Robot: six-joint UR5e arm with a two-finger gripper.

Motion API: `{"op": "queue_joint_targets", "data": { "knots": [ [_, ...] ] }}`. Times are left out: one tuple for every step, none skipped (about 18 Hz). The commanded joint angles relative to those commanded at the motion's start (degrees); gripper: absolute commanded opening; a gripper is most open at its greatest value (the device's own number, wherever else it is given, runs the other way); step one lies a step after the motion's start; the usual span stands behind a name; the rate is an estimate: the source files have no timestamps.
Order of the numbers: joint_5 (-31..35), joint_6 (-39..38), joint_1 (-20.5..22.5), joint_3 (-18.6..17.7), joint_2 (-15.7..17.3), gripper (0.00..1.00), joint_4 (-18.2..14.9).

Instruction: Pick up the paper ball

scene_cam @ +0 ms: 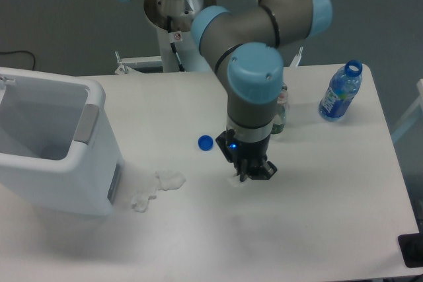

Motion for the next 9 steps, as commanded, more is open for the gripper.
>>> {"op": "queue_joint_targets", "data": {
  "knots": [
    [0.35, 0.61, 0.00, 0.53, 0.09, 0.00, -0.97],
    [0.62, 2.01, 0.00, 0.80, 0.17, 0.00, -1.68],
    [0.88, 3.42, 0.09, 0.98, 0.35, 0.00, -2.12],
    [1.23, 4.04, 0.35, 1.06, 0.44, 0.00, -2.74],
    [1.76, 4.04, 0.44, 0.98, 0.87, 0.00, -3.26],
    [2.37, 4.13, 0.44, 1.06, 0.96, 0.00, -3.44],
    [2.55, 4.39, 0.44, 0.98, 1.05, 0.00, -3.44],
    [2.55, 4.57, 0.44, 0.98, 1.14, 0.00, -3.53],
    [2.64, 4.75, 0.44, 0.80, 1.49, 0.00, -3.53]
  ]
}}
